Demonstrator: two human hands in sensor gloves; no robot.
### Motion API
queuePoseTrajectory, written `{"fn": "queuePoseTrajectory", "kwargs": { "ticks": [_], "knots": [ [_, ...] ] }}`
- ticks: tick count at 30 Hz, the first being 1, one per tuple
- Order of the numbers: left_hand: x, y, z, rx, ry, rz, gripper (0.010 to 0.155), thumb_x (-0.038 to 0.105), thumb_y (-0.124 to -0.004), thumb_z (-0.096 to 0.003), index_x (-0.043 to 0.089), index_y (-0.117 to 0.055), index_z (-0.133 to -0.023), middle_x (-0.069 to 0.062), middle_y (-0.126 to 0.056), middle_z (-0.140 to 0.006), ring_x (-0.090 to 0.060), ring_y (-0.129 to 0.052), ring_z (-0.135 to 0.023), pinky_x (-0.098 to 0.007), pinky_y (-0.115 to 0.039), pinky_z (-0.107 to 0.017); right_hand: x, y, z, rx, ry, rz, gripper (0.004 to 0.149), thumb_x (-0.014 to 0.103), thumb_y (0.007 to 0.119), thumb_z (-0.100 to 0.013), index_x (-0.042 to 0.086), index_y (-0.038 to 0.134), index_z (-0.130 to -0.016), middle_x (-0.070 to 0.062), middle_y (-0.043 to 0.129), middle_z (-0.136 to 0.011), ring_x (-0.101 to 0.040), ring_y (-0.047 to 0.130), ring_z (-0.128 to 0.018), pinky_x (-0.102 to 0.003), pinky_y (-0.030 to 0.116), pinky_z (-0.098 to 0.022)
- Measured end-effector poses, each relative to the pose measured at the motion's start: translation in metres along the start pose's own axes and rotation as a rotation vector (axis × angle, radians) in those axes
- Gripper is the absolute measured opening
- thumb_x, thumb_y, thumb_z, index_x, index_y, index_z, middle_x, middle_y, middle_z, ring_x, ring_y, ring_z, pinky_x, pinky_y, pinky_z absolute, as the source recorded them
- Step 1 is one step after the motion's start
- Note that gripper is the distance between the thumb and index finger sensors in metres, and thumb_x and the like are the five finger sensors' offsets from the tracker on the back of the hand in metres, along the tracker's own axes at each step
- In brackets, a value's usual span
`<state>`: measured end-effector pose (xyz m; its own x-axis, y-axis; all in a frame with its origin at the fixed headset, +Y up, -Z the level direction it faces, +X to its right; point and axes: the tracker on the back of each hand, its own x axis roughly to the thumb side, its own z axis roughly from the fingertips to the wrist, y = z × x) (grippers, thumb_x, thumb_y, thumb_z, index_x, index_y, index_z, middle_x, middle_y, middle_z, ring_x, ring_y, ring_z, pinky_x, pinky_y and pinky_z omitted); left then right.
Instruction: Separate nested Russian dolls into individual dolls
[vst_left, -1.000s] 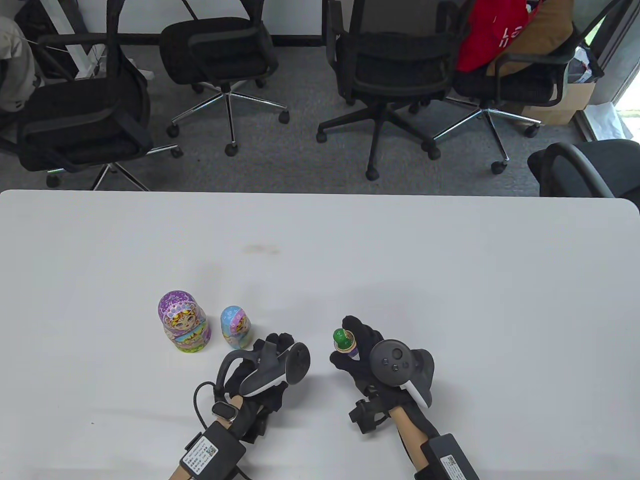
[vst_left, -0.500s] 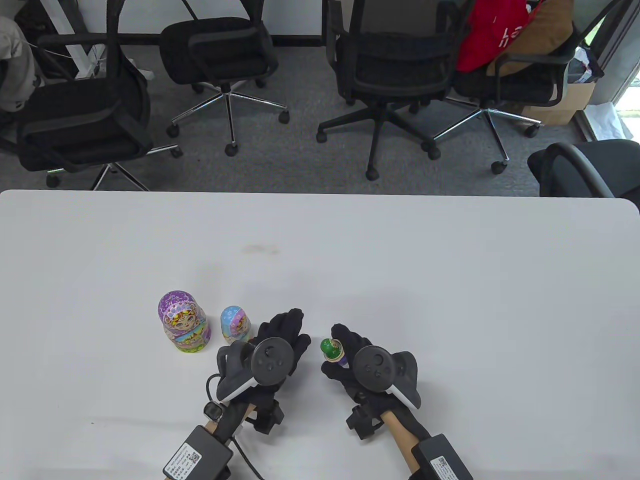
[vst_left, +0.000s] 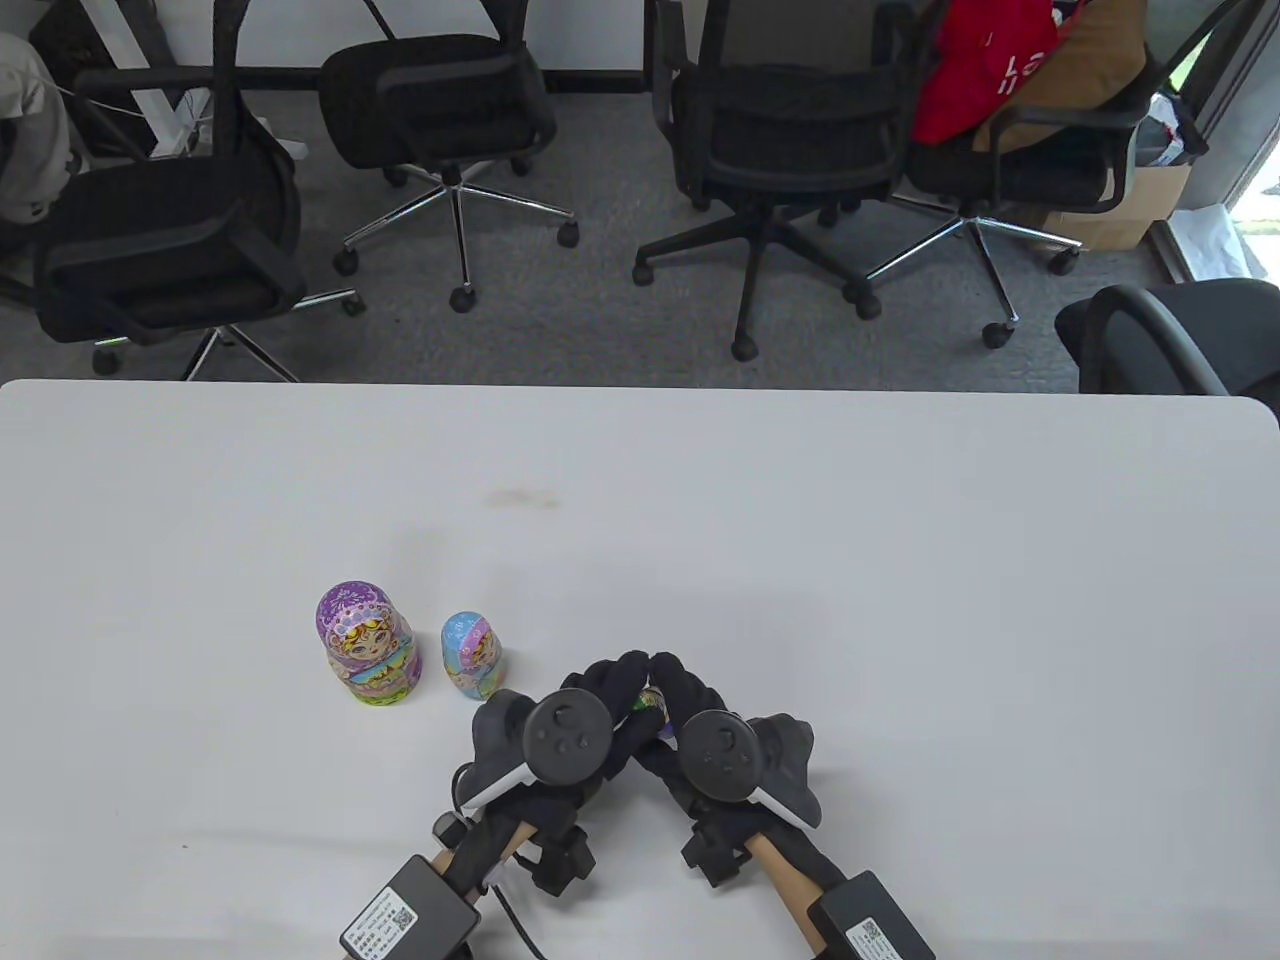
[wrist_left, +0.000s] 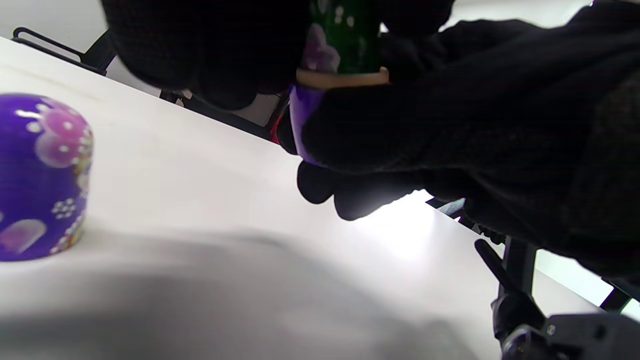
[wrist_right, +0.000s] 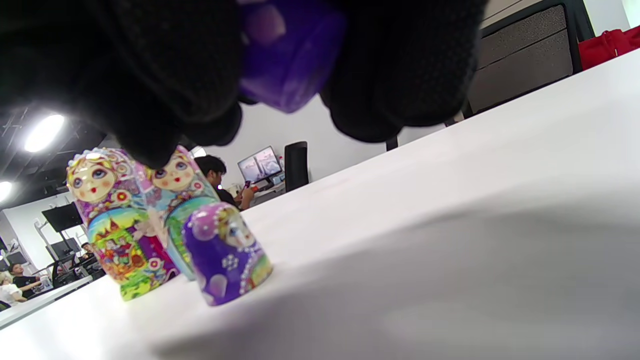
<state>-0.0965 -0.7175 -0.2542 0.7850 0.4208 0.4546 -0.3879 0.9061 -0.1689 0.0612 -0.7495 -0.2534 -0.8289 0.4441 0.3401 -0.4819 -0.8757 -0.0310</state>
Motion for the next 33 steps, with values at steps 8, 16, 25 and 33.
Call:
{"fn": "queuePoseTrajectory", "kwargs": {
  "ticks": [8, 16, 25, 33],
  "knots": [
    [0.003, 0.004, 0.002, 0.088, -0.025, -0.048, 0.060, 0.038, -0.066, -0.0589, 0.007, -0.064, -0.109, -0.018, -0.084, -0.097, -0.032, -0.093, -0.076, -0.040, -0.087, -0.050, -0.006, -0.001, -0.002, -0.009, 0.009, 0.006, 0.082, 0.038, 0.085, -0.041, 0.001, 0.050, -0.105, -0.021, 0.072, -0.099, -0.034, 0.087, -0.075, -0.044, 0.081, -0.058],
    [0.001, 0.015, 0.005, 0.116, -0.009, -0.034, 0.059, 0.038, -0.065, -0.0591, 0.006, -0.065, -0.109, -0.018, -0.084, -0.097, -0.032, -0.093, -0.076, -0.041, -0.087, -0.050, -0.022, -0.004, -0.005, -0.012, 0.066, 0.031, 0.081, 0.037, 0.085, -0.041, 0.001, 0.050, -0.105, -0.021, 0.072, -0.099, -0.035, 0.086, -0.075, -0.045, 0.080, -0.058],
    [0.006, 0.000, -0.001, -0.067, 0.015, -0.191, 0.059, 0.039, -0.067, -0.0587, 0.008, -0.068, -0.108, -0.017, -0.086, -0.096, -0.032, -0.094, -0.075, -0.040, -0.087, -0.050, -0.046, -0.014, -0.006, -0.046, 0.151, 0.004, 0.081, 0.038, 0.084, -0.042, 0.002, 0.050, -0.105, -0.021, 0.072, -0.099, -0.035, 0.086, -0.075, -0.045, 0.080, -0.058],
    [0.014, -0.027, -0.005, -0.238, 0.013, -0.367, 0.058, 0.040, -0.068, -0.0577, 0.008, -0.070, -0.107, -0.016, -0.088, -0.094, -0.031, -0.095, -0.073, -0.039, -0.088, -0.048, -0.051, -0.015, -0.006, -0.054, 0.169, -0.012, 0.081, 0.039, 0.084, -0.042, 0.002, 0.050, -0.105, -0.020, 0.072, -0.099, -0.035, 0.086, -0.075, -0.045, 0.079, -0.058]
  ]
}}
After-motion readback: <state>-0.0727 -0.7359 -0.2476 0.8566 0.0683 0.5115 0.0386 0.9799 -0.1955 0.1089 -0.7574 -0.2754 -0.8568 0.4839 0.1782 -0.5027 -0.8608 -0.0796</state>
